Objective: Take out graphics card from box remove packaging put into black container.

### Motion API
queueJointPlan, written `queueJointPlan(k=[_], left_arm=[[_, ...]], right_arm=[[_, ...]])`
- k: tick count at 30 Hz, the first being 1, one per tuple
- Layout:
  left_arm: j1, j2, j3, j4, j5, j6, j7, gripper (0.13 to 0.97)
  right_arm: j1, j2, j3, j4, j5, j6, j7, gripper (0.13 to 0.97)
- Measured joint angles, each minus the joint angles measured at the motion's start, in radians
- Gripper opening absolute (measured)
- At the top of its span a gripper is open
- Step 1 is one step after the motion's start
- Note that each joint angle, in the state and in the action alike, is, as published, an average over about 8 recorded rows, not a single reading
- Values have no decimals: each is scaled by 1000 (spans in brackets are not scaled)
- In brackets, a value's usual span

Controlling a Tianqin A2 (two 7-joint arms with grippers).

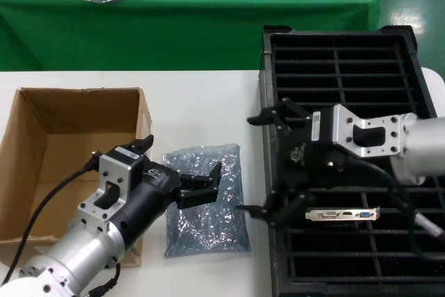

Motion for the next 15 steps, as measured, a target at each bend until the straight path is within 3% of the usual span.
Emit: queueJointPlan(k=[15], left_arm=[[69,-57,17,34,-269,-194,197,966]], right_arm=[[-274,-104,175,-1,96,311,-118,966]])
